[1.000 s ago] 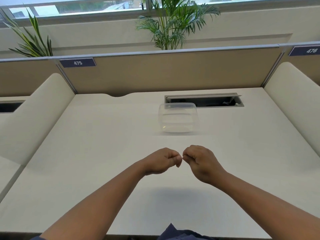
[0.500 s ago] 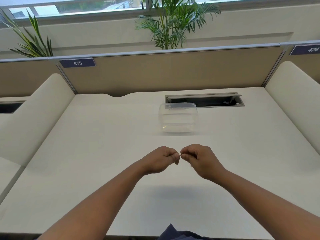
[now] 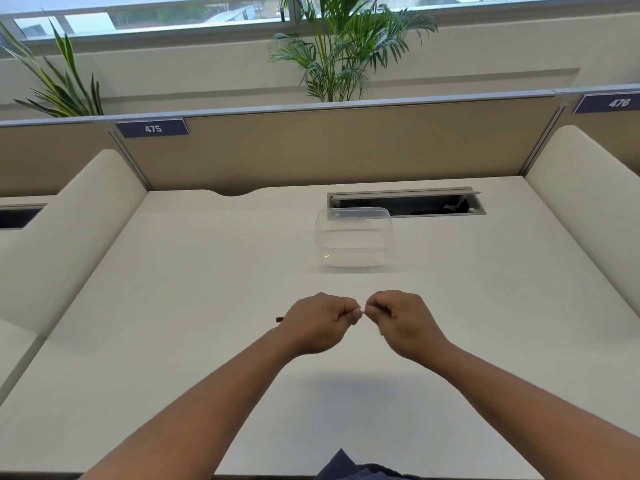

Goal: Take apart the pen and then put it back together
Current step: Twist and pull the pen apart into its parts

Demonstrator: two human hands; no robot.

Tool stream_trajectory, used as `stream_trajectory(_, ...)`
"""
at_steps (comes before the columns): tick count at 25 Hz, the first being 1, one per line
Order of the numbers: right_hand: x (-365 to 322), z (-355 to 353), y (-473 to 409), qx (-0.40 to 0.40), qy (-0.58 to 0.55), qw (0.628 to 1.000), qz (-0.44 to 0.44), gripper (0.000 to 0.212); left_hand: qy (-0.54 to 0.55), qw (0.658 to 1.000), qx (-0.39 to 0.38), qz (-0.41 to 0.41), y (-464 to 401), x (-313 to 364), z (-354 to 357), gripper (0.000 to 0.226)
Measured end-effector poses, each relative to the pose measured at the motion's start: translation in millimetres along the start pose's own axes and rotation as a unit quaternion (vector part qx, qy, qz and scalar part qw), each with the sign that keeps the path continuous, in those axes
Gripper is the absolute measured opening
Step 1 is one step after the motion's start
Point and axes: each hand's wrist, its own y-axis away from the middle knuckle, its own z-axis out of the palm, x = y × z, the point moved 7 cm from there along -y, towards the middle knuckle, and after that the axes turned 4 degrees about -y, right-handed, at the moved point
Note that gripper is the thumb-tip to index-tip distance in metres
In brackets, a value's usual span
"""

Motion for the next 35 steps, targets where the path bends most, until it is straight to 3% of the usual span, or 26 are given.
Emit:
stream_trajectory(2, 16, 4, -1, -0.050, -0.143, 0.976, 0.157, 0.019, -0.115, 0.991, 0.053, 0.039, 1, 6, -2, 0.031)
stream_trajectory(4, 22, 10, 4, -0.110, -0.237, 0.934, 0.244, 0.020, -0.137, 0.987, 0.065, 0.058, 1, 10, 0, 0.031)
stream_trajectory(6, 19, 4, 3, -0.117, -0.193, 0.954, 0.197, 0.021, -0.029, 0.999, 0.018, 0.023, -1, 3, 5, 0.031)
stream_trajectory(9, -1, -7, 4, -0.026, -0.037, 0.999, -0.001, 0.015, 0.201, 0.977, -0.067, -0.024, -1, -6, 12, 0.034)
stream_trajectory(12, -11, -8, 9, 0.005, -0.018, 0.992, -0.127, 0.011, 0.306, 0.943, -0.126, -0.033, 3, -5, 12, 0.035)
stream_trajectory(15, -16, -8, 13, 0.005, 0.030, 0.982, -0.188, 0.010, 0.334, 0.924, -0.181, -0.033, 6, -3, 11, 0.034)
stream_trajectory(17, -17, -7, 15, 0.004, 0.075, 0.978, -0.196, 0.009, 0.311, 0.934, -0.175, -0.031, 7, -1, 10, 0.034)
stream_trajectory(24, -15, -7, 16, 0.026, 0.112, 0.981, -0.154, 0.015, 0.128, 0.991, -0.043, -0.011, 7, 5, 5, 0.032)
stream_trajectory(26, -8, -3, 13, 0.013, 0.069, 0.993, -0.090, 0.020, 0.054, 0.998, -0.011, -0.005, 8, 6, 2, 0.030)
stream_trajectory(29, 13, 5, 10, -0.045, -0.133, 0.983, 0.118, 0.029, -0.104, 0.992, 0.051, 0.048, 8, 16, -2, 0.029)
stream_trajectory(31, 15, 5, 11, -0.059, -0.150, 0.976, 0.149, 0.029, -0.075, 0.996, 0.042, 0.036, 7, 13, -1, 0.028)
stream_trajectory(35, -5, -10, 9, -0.004, -0.100, 0.995, 0.004, 0.014, 0.169, 0.983, -0.071, -0.020, 2, -1, 4, 0.032)
